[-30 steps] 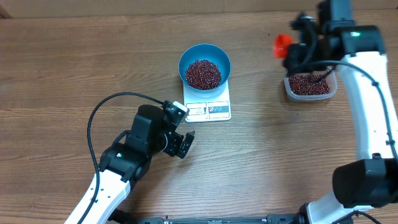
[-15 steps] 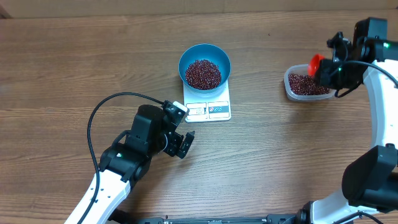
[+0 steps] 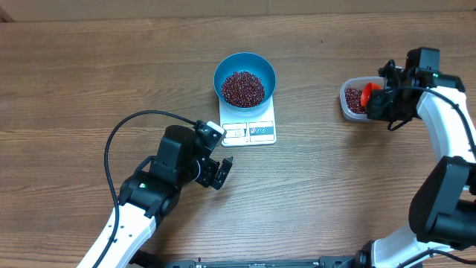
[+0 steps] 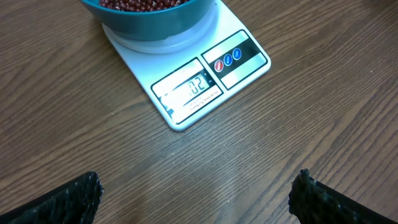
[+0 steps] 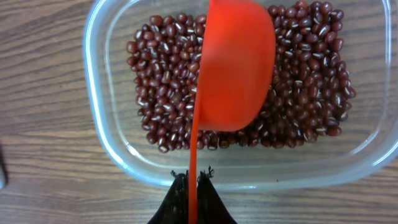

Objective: Scoop item into bowl and weigh 150g on scale
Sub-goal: 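Lower the red scoop into the tub and drag it through the beans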

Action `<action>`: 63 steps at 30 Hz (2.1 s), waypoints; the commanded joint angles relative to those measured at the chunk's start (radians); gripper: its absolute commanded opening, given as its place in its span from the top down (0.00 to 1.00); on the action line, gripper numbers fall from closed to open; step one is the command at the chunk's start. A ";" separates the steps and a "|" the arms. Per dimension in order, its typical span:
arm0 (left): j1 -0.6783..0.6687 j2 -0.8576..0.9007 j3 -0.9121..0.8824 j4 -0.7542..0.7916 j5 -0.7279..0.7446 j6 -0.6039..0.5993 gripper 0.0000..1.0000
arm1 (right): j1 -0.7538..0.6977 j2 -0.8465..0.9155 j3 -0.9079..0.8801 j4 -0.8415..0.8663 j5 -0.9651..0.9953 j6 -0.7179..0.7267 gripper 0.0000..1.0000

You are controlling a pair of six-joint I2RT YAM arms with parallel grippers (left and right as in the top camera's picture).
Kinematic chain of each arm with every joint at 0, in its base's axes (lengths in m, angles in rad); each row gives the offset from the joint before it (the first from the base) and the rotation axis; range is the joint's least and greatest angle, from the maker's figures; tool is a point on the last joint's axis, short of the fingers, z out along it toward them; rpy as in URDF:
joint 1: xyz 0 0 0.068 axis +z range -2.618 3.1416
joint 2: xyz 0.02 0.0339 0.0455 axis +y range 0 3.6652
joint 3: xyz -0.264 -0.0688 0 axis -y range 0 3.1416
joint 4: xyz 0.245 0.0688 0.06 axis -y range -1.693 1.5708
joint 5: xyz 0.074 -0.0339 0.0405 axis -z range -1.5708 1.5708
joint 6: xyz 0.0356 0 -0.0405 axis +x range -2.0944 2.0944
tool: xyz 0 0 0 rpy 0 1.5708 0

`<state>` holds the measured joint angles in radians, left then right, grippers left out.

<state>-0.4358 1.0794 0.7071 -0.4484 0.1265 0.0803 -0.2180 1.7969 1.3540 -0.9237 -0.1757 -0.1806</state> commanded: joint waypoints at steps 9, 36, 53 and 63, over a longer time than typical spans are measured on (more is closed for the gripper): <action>0.004 0.005 -0.003 0.002 -0.006 -0.009 0.00 | -0.001 0.026 -0.040 0.079 0.028 -0.011 0.96; 0.004 0.005 -0.003 0.002 -0.006 -0.009 0.00 | 0.005 0.063 -0.040 0.076 -0.073 -0.011 0.96; 0.004 0.005 -0.003 0.002 -0.006 -0.009 0.01 | 0.029 0.063 -0.040 0.070 -0.092 -0.012 0.96; 0.003 0.005 -0.003 0.002 -0.006 -0.009 0.00 | 0.032 0.063 -0.042 0.059 -0.122 -0.052 0.96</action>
<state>-0.4358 1.0801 0.7071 -0.4484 0.1265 0.0803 -0.2024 1.8397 1.3216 -0.8471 -0.2401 -0.2005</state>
